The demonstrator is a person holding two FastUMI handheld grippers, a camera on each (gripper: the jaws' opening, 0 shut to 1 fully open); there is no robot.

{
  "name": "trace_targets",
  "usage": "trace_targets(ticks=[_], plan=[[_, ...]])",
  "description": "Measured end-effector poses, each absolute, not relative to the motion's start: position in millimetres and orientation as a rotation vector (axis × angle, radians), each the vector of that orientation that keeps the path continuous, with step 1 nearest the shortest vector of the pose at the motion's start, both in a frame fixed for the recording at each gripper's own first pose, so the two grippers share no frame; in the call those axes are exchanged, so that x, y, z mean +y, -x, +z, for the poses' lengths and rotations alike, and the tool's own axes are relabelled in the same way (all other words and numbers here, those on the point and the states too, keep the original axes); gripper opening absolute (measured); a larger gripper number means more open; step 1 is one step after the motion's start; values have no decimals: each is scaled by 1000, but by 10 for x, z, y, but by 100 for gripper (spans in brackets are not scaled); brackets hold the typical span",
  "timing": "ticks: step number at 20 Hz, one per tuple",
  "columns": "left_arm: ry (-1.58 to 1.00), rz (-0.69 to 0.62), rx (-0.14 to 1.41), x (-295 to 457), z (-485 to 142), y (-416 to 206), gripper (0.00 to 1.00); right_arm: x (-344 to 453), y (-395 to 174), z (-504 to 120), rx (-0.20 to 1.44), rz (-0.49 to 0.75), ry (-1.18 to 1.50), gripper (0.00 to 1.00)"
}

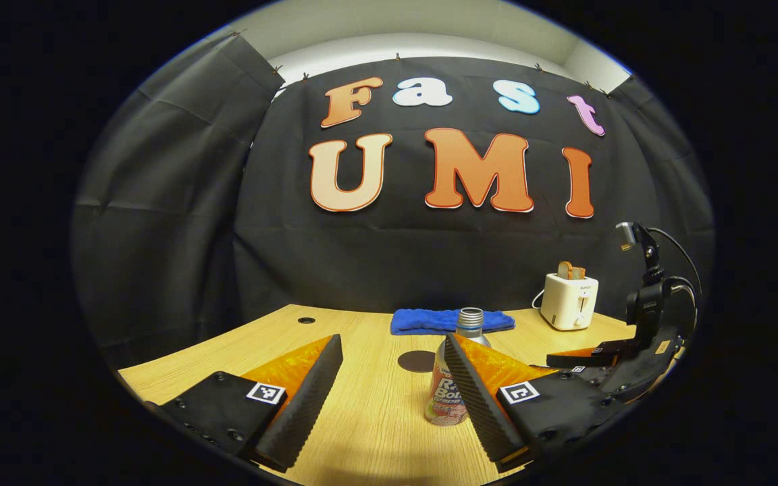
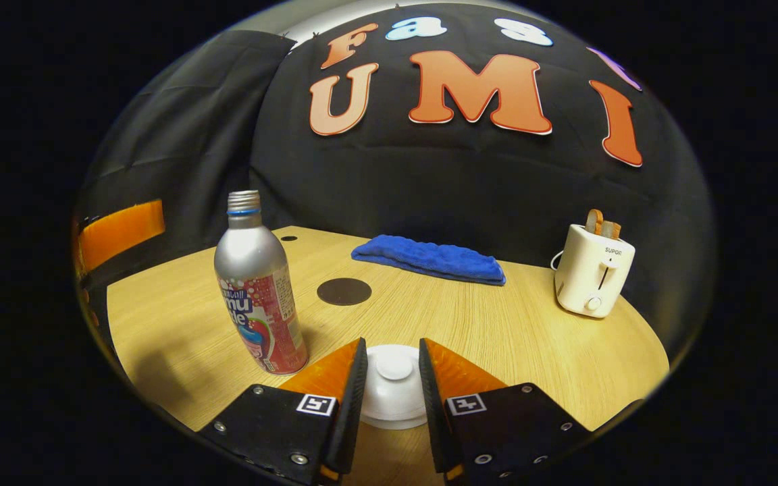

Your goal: Open the teacup lid with one hand, grasp the water bottle and pour water into the teacup with the other hand; after pouring, place the water bottle on the coaster and then close the teacup lid.

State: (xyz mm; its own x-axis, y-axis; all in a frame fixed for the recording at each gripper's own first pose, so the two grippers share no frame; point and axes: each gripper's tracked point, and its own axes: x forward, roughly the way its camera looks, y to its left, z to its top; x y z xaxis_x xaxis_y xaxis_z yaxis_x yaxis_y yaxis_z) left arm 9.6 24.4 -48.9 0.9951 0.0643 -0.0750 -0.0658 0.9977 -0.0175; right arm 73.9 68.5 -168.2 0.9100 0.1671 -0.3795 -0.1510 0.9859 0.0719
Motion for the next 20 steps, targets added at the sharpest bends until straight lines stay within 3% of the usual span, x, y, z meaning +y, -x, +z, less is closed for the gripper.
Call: trace_targets(ticks=[3,7,12,19,20], plan=[[21,60,79,220,-493,-96,100,674,-747,-1673,396,155,-32,45],[25,55,80,190,-502,-80,100,637,-761,-1681,390,143,-14,27],[25,47,85,141,-513,-72,100,653,-755,-1669,390,161,-14,22],[37,7,112,-14,-594,-81,99,543,-662,-1373,346,150,-86,22],[35,-1,118,-53,-602,-90,96,492,-640,-1303,333,142,-93,22]])
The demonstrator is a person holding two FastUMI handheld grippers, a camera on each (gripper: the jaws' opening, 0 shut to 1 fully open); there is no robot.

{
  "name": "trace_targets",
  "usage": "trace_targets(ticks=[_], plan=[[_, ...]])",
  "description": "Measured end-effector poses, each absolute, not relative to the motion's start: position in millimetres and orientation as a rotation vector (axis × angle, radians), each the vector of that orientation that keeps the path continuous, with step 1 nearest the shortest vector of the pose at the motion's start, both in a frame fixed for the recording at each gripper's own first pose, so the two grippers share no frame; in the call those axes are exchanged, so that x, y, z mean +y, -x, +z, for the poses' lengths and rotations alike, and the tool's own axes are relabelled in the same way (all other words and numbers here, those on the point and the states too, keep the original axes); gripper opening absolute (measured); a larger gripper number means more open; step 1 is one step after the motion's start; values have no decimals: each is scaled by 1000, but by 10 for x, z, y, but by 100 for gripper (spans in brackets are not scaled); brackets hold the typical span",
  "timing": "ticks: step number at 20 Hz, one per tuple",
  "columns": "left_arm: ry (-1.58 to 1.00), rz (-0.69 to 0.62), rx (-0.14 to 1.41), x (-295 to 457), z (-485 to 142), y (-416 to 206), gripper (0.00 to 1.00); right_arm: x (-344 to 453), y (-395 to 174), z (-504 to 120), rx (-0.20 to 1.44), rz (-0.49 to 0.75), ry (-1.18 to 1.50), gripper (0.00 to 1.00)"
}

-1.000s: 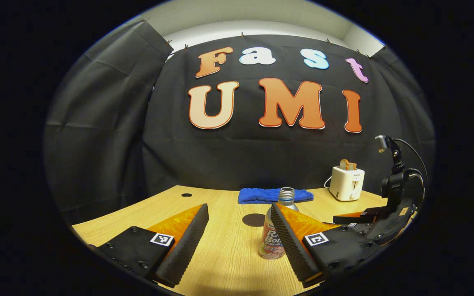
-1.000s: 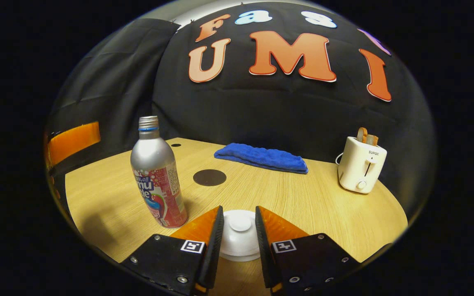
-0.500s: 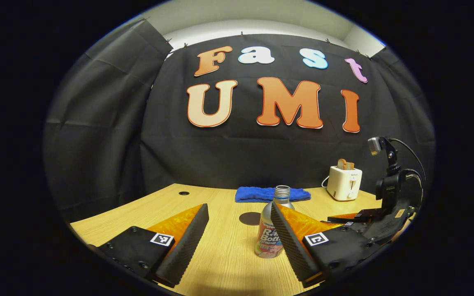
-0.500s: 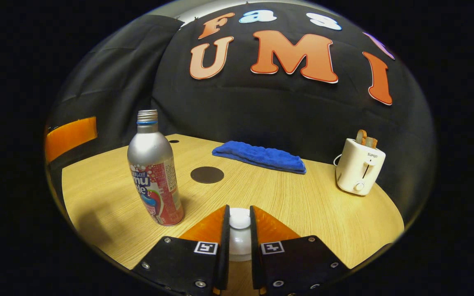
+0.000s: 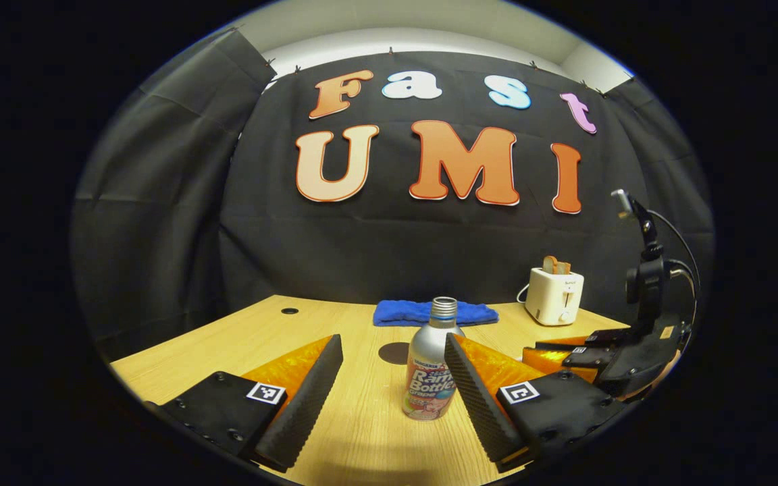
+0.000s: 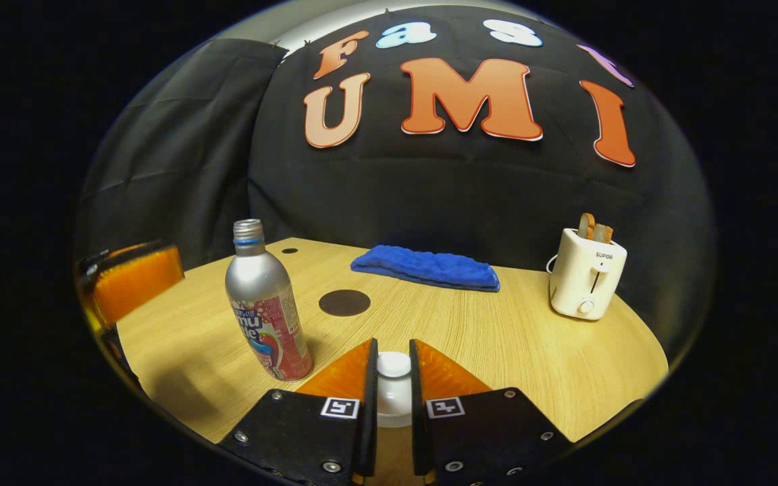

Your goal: Open the teacup lid with one hand, grasp the water bottle and pour water into the teacup with the other hand; after pouring, place the water bottle on the coaster and then close the teacup lid.

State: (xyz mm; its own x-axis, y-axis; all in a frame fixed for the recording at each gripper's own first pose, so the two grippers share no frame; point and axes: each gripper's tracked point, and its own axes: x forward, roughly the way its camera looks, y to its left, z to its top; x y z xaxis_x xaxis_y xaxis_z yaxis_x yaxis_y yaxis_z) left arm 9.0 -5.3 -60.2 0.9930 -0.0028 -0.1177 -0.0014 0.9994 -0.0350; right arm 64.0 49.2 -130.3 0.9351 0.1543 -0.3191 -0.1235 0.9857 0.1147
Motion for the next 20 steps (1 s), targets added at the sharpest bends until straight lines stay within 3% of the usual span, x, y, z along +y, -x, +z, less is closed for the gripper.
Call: trace_targets(ticks=[2,13,16,20], plan=[[29,-10,118,-83,-596,-96,100,369,-577,-1152,301,120,-113,22],[27,-63,182,-372,-790,-117,100,-400,-111,-706,217,-10,-60,22],[23,-64,198,-437,-888,-181,96,-481,-3,-647,205,-20,-69,22],[-23,-52,229,-440,-1129,-351,100,-555,122,-628,194,-15,-87,22]])
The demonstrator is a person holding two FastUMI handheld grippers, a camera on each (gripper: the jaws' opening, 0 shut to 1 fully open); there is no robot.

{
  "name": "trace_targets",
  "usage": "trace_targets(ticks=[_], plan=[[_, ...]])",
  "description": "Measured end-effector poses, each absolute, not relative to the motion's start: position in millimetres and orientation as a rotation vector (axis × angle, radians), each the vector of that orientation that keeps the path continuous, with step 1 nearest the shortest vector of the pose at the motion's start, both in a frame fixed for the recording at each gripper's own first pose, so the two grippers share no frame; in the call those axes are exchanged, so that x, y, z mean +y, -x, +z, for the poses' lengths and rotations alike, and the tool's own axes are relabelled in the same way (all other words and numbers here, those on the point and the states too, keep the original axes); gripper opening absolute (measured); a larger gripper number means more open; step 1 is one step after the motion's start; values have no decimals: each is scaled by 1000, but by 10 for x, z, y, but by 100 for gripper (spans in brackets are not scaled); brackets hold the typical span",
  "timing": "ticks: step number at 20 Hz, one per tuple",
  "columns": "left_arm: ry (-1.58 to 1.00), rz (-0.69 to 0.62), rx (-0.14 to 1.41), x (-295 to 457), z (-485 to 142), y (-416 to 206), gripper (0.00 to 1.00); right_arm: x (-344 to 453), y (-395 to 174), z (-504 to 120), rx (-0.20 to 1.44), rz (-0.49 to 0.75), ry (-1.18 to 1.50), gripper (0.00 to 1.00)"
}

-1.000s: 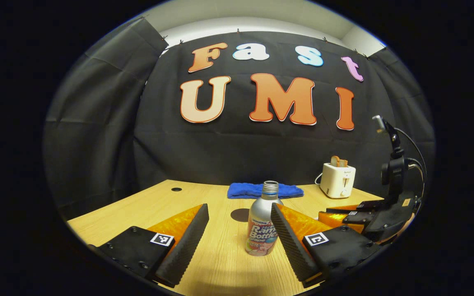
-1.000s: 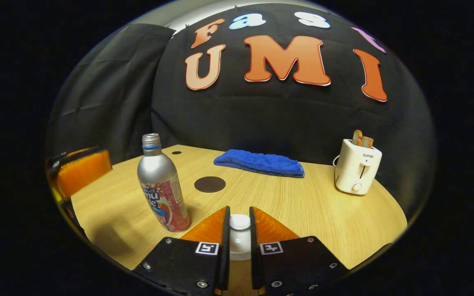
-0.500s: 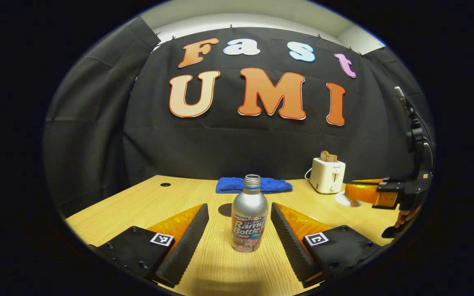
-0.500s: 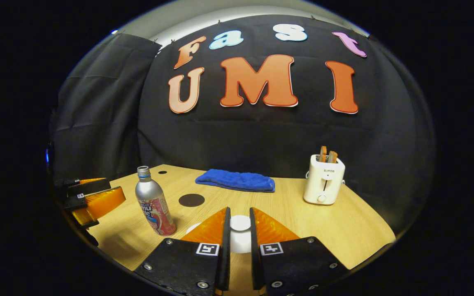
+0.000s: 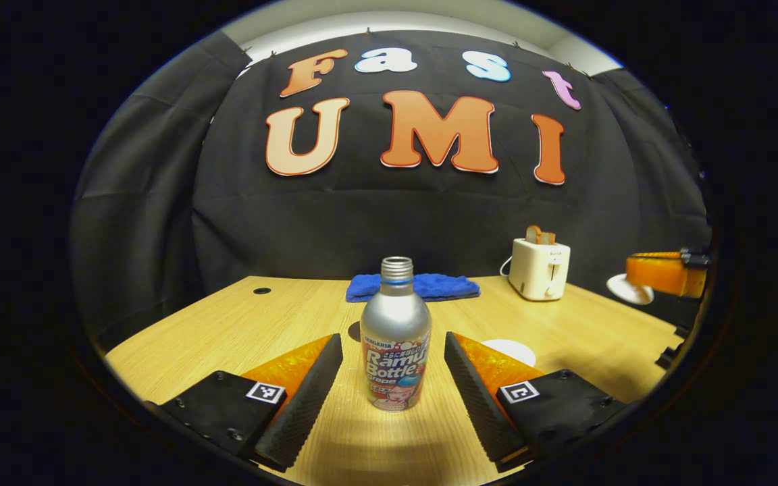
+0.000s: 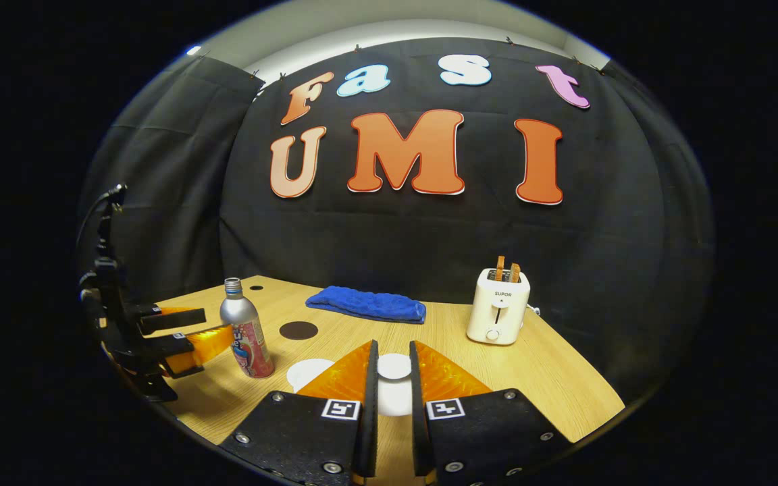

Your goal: Open the teacup lid with one hand, grasp the water bottle and pour water into the teacup with the other hand; after pouring, place the water bottle on the coaster and then close the teacup lid.

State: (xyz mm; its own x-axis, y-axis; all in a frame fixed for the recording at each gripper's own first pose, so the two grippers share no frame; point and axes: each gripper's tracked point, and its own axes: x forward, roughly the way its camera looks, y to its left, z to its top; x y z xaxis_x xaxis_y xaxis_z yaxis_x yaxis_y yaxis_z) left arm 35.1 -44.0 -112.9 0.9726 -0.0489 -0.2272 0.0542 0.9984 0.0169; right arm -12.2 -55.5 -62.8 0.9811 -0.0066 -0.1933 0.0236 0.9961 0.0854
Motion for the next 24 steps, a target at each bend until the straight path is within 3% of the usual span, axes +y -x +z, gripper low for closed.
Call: trace_targets(ticks=[9,10,13,17,24], plan=[[-26,-52,358,-538,-1625,-632,100,-752,221,-643,189,-36,-101,22],[-33,-39,385,-514,-1701,-639,96,-763,230,-656,191,-36,-102,22],[-20,-36,429,-519,-1800,-704,100,-820,236,-664,188,-45,-102,22],[-33,-41,429,-521,-1834,-744,84,-837,266,-699,191,-39,-109,22],[-213,26,378,-364,-1607,-752,82,-913,240,-782,188,-23,-106,22]])
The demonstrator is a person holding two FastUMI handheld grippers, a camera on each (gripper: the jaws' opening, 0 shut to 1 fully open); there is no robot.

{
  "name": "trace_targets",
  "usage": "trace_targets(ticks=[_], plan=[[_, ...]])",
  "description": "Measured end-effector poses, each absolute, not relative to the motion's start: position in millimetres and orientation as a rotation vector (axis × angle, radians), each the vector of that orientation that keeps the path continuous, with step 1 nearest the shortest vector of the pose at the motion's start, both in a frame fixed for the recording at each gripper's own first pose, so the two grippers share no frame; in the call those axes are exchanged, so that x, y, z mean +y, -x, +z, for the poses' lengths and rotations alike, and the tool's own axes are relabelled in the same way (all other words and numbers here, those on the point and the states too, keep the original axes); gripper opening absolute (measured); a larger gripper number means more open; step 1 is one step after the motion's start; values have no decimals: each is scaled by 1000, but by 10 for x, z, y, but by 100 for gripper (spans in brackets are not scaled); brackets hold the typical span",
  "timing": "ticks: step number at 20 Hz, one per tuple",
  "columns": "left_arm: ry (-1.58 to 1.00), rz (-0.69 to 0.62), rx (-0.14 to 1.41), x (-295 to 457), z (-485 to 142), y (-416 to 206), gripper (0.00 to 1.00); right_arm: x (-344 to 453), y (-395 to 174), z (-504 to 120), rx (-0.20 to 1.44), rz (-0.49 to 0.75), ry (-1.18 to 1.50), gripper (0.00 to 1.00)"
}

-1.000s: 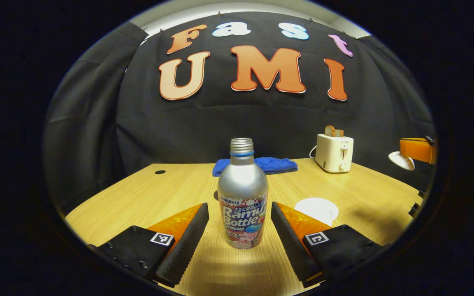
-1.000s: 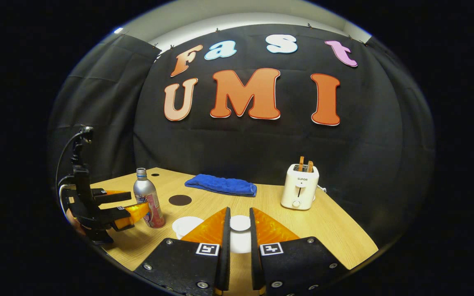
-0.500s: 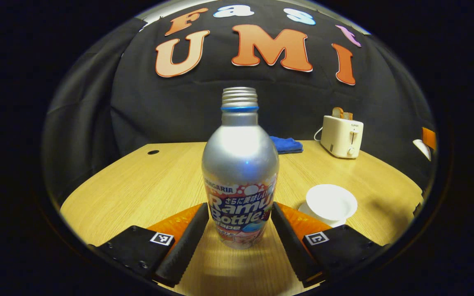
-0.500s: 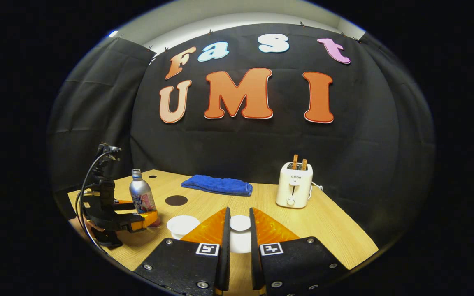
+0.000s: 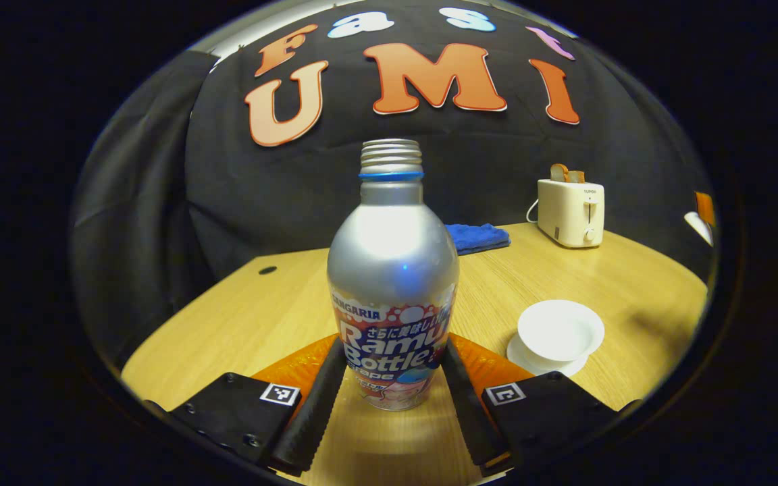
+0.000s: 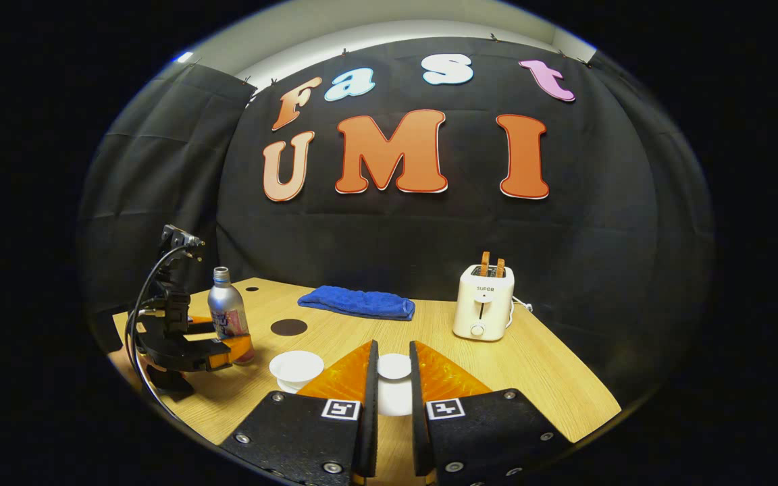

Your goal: Open the teacup lid with one hand, grasp the water bottle and pour water into the teacup with the other hand; after pouring, place the water bottle on the coaster and then close the teacup lid.

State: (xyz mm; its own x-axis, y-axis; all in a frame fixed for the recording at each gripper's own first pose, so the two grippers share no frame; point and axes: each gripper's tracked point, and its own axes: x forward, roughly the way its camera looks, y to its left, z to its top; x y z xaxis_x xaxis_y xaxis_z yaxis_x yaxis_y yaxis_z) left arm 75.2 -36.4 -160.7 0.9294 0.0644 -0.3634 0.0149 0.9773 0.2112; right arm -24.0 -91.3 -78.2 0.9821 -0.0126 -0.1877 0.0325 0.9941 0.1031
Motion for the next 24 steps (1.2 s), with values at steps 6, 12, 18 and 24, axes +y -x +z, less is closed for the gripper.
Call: trace_targets(ticks=[6,12,18,24], plan=[[-498,69,320,-242,-1351,-824,82,-1038,205,-839,196,-18,-122,22],[-798,71,266,-271,-1201,-872,84,-1158,120,-929,205,-6,-141,22],[-1022,93,256,-202,-1175,-880,84,-1256,17,-1034,216,15,-157,22],[-1252,112,228,-170,-1107,-943,84,-1300,-55,-1164,229,41,-156,22]])
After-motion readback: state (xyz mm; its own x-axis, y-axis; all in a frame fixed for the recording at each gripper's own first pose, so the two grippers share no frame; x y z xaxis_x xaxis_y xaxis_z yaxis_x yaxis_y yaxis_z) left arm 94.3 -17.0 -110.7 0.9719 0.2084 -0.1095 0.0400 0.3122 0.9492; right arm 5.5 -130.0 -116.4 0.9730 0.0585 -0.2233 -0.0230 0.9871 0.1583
